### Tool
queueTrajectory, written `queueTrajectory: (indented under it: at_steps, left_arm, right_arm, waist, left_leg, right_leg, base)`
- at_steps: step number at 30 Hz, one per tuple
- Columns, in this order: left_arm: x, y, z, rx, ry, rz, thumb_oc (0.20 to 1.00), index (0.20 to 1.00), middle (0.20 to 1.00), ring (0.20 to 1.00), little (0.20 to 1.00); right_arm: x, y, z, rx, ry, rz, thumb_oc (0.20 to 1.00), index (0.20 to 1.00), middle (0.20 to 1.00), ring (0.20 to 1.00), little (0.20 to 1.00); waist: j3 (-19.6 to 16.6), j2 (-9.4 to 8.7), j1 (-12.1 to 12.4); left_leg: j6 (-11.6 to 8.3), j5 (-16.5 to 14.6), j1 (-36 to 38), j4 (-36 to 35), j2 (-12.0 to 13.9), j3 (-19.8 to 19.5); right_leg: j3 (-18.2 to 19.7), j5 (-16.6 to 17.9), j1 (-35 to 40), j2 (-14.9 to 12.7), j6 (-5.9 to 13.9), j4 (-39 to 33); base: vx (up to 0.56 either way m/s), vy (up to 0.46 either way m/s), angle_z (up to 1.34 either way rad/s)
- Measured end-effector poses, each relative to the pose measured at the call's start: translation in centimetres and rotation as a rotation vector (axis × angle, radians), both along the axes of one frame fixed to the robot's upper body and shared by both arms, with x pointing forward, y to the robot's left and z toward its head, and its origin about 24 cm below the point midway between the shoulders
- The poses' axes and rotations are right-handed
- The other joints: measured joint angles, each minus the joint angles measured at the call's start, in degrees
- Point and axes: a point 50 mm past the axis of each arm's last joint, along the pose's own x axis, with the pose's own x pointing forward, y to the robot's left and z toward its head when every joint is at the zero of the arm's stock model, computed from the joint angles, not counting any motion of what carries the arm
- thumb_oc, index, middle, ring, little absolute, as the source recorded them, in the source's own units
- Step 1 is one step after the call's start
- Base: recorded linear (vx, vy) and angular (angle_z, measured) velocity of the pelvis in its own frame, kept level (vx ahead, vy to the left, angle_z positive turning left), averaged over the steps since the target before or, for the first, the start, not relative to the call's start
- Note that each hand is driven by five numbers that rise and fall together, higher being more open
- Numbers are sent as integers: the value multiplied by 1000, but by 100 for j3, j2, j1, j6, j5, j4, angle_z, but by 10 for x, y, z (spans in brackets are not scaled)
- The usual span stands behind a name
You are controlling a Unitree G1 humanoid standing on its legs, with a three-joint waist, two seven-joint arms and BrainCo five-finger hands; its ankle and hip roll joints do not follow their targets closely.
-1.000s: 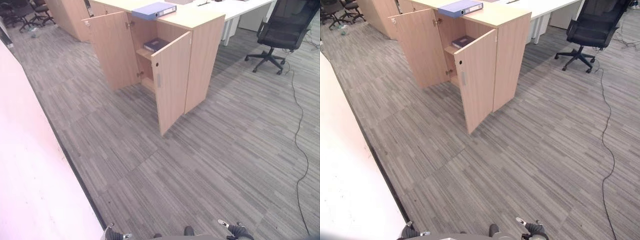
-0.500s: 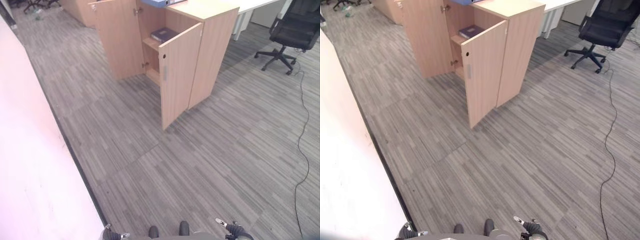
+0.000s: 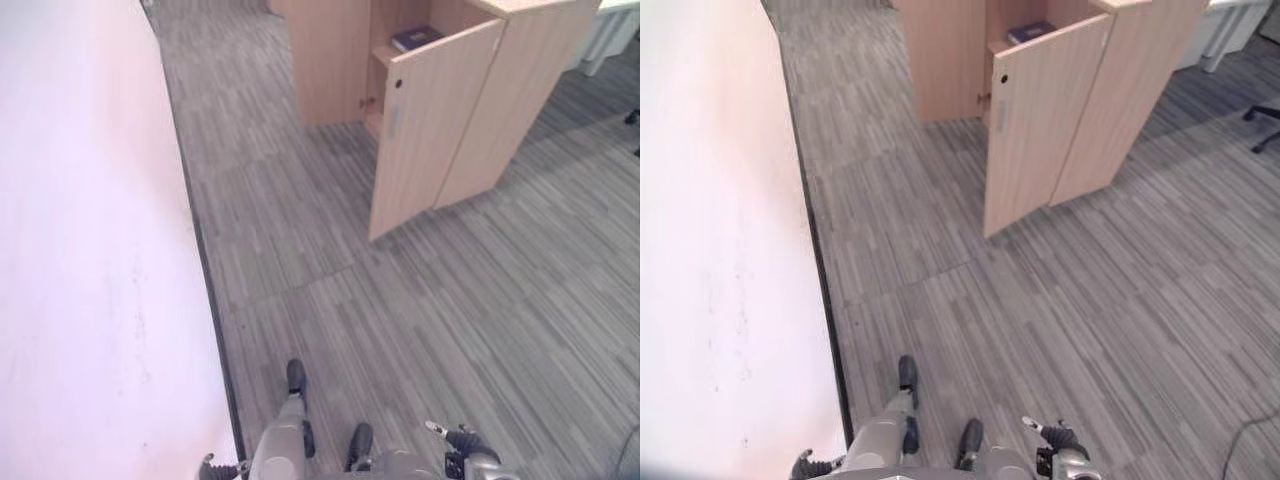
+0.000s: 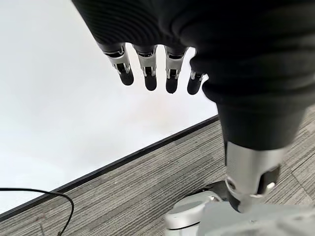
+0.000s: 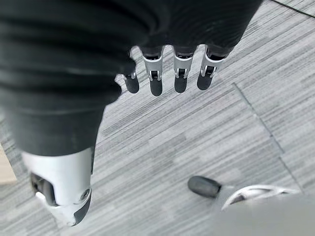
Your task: Put the empty folder in the office cabinet
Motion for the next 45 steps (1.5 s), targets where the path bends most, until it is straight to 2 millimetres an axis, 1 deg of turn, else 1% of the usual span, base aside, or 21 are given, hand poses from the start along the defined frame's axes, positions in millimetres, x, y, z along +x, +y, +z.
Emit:
queueTrajectory:
  at_steps: [2, 6, 8, 9, 10, 12, 14, 15, 16, 18, 20, 22, 25, 26, 28, 32, 35, 36, 38, 42, 45]
  left_arm:
    - [-9, 4, 0, 10, 11, 55, 1000, 1000, 1000, 1000, 1000]
    - [-15, 6, 0, 7, 17, 115, 1000, 1000, 1000, 1000, 1000]
    - [-12, 7, 1, 18, 6, 120, 1000, 1000, 1000, 1000, 1000]
    - [-15, 7, 0, 17, 10, 120, 1000, 1000, 1000, 1000, 1000]
    - [-7, 7, 1, 19, -12, 115, 1000, 1000, 1000, 1000, 1000]
    - [16, 6, 5, 15, -77, 81, 1000, 1000, 1000, 1000, 1000]
    - [32, 5, 8, 17, -134, 38, 1000, 1000, 1000, 1000, 1000]
    - [36, 9, 10, 27, -150, 27, 1000, 1000, 1000, 1000, 1000]
    - [52, 12, 14, 36, -172, -13, 1000, 1000, 1000, 1000, 1000]
    - [58, 8, 15, 30, -184, -66, 1000, 1000, 1000, 1000, 1000]
    - [59, 6, 15, 26, -183, -73, 1000, 1000, 1000, 1000, 1000]
    - [60, 6, 15, 22, -185, -75, 1000, 1000, 1000, 1000, 1000]
    - [53, 7, 13, 17, -154, -85, 1000, 1000, 1000, 1000, 1000]
    - [40, 6, 8, 13, -92, -99, 1000, 1000, 1000, 1000, 1000]
    - [32, 16, 8, 27, -52, -90, 1000, 1000, 1000, 1000, 1000]
    - [-5, 14, 2, 0, 30, -38, 1000, 1000, 1000, 1000, 1000]
    - [-13, 6, -1, -20, 61, -31, 1000, 1000, 1000, 1000, 1000]
    - [-9, 6, -1, -21, 58, -33, 1000, 1000, 1000, 1000, 1000]
    - [-4, 6, -1, -20, 45, -37, 1000, 1000, 1000, 1000, 1000]
    - [13, 4, 2, -23, -13, -64, 1000, 1000, 1000, 1000, 1000]
    - [56, 1, 11, -21, -130, -131, 1000, 1000, 1000, 1000, 1000]
  right_arm:
    - [-3, 3, -1, 6, 8, -4, 1000, 1000, 1000, 1000, 1000]
    - [-40, -2, -9, -7, 111, -37, 1000, 1000, 1000, 1000, 1000]
    - [-43, -2, -9, -5, 121, -38, 1000, 1000, 1000, 1000, 1000]
    - [-45, -3, -9, -6, 122, -38, 1000, 1000, 1000, 1000, 1000]
    - [-38, 0, -9, 4, 102, -32, 1000, 1000, 1000, 1000, 1000]
    - [-27, 0, -7, 10, 72, -27, 1000, 1000, 1000, 1000, 1000]
    - [-14, 4, -4, 22, 23, -14, 1000, 1000, 1000, 1000, 1000]
    - [-4, 9, -2, 33, -12, -3, 1000, 1000, 1000, 1000, 1000]
    - [9, 15, 2, 49, -64, 12, 1000, 1000, 1000, 1000, 1000]
    - [10, 11, 2, 37, -59, 12, 1000, 1000, 1000, 1000, 1000]
    - [14, 13, 3, 47, -73, 20, 1000, 1000, 1000, 1000, 1000]
    - [26, 10, 8, 49, -105, 30, 1000, 1000, 1000, 1000, 1000]
    - [27, 11, 8, 64, -119, 7, 1000, 1000, 1000, 1000, 1000]
    - [21, 16, 6, 89, -116, -13, 1000, 1000, 1000, 1000, 1000]
    - [14, 15, 4, 90, -100, -32, 1000, 1000, 1000, 1000, 1000]
    - [-9, 6, -2, 84, -39, -97, 1000, 1000, 1000, 1000, 1000]
    - [-17, -1, -3, 73, -16, -108, 1000, 1000, 1000, 1000, 1000]
    - [-24, -1, -5, 75, 7, -111, 1000, 1000, 1000, 1000, 1000]
    - [-17, 0, -3, 74, -12, -101, 1000, 1000, 1000, 1000, 1000]
    - [-19, -2, -3, 66, -3, -82, 1000, 1000, 1000, 1000, 1000]
    - [-18, 0, -3, 70, -5, -64, 1000, 1000, 1000, 1000, 1000]
  waist:
    - [-13, -82, 28]
    - [-421, -145, 25]
    - [-458, -197, 26]
    - [-487, -154, 3]
    - [-498, -175, -40]
    - [-513, -69, -51]
    - [-522, -58, -25]
    - [-551, -76, -14]
    - [-552, -221, -148]
    - [-491, -78, -97]
    - [-413, 112, -154]
    - [-169, 230, -307]
    - [32, -7, -433]
    - [40, -192, -540]
    - [112, -363, -600]
    - [-24, -309, -638]
    - [-108, -109, -764]
    - [-194, -136, -722]
    - [-304, -198, -689]
    - [-466, -155, -747]
    - [-429, -238, -772]
  left_leg:
    - [106, 77, 268, 55, 17, 45]
    - [290, 192, 607, 99, -240, 18]
    - [746, 261, 900, 15, -562, 56]
    - [1153, 111, 996, 19, -623, 98]
    - [1255, 35, 1100, 20, -735, 84]
    - [1441, -110, 1261, 74, -859, 57]
    - [1494, -235, 1403, 82, -933, 20]
    - [1613, -390, 1493, 100, -1046, -2]
    - [1709, -517, 1692, 115, -1383, -148]
    - [1904, -671, 2001, 84, -1445, -263]
    - [1918, -755, 2112, 91, -1395, -437]
    - [1822, -801, 2149, 97, -1272, -642]
    - [1593, -862, 2275, 120, -1310, -910]
    - [1470, -1023, 2326, 188, -1280, -1199]
    - [1568, -1100, 2513, 86, -1361, -1338]
    - [1585, -1582, 3013, 45, -1390, -1580]
    - [1166, -1743, 3182, 222, -1021, -1703]
    - [884, -1613, 3348, 456, -818, -1503]
    - [775, -1585, 3293, 824, -697, -1372]
    - [664, -1531, 3293, 1148, -364, -1360]
    - [437, -1407, 3252, 1383, -246, -1368]
  right_leg:
    - [-52, 363, 155, -43, -128, -60]
    - [-166, 162, 503, -63, -225, -118]
    - [-162, 38, 772, -269, -44, -69]
    - [-138, -79, 814, -348, 18, 95]
    - [-126, -142, 791, -496, 75, 344]
    - [-107, -311, 529, -760, 160, 1280]
    - [-161, -673, 67, -1226, 257, 2642]
    - [-121, -630, -66, -1498, 368, 3113]
    - [91, -228, -501, -2063, 476, 4526]
    - [185, 592, -954, -2423, 545, 5627]
    - [323, 79, -1372, -2260, 539, 5412]
    - [662, -58, -1734, -1742, 457, 4159]
    - [816, 148, -2088, -1338, 610, 2845]
    - [1077, 612, -1991, -921, 804, 1052]
    - [1079, 878, -1958, -869, 900, 342]
    - [959, 1191, -1856, -887, 662, 447]
    - [750, 1858, -1601, -658, 150, 477]
    - [750, 1856, -1231, -434, -227, 383]
    - [759, 1689, -1016, -287, -510, 301]
    - [699, 1370, -871, 48, -750, 434]
    - [756, 1159, -842, 189, -839, 544]
  base:
    - [288, 172, -27]
    - [308, 230, 14]
    - [204, 220, -4]
    - [164, 225, 7]
    - [138, 238, 21]
    - [89, 194, 28]
    - [120, 293, 1]
    - [172, 395, 39]
    - [151, 300, 61]
    - [113, 86, 44]
    - [137, -94, 15]
    - [73, -89, 44]
    - [213, -145, 60]
    - [255, -73, 87]
    - [253, -64, 80]
    - [329, -112, 28]
    - [343, -162, 55]
    - [428, -230, 51]
    - [400, -237, 5]
    - [226, -163, -5]
    - [272, -294, -12]
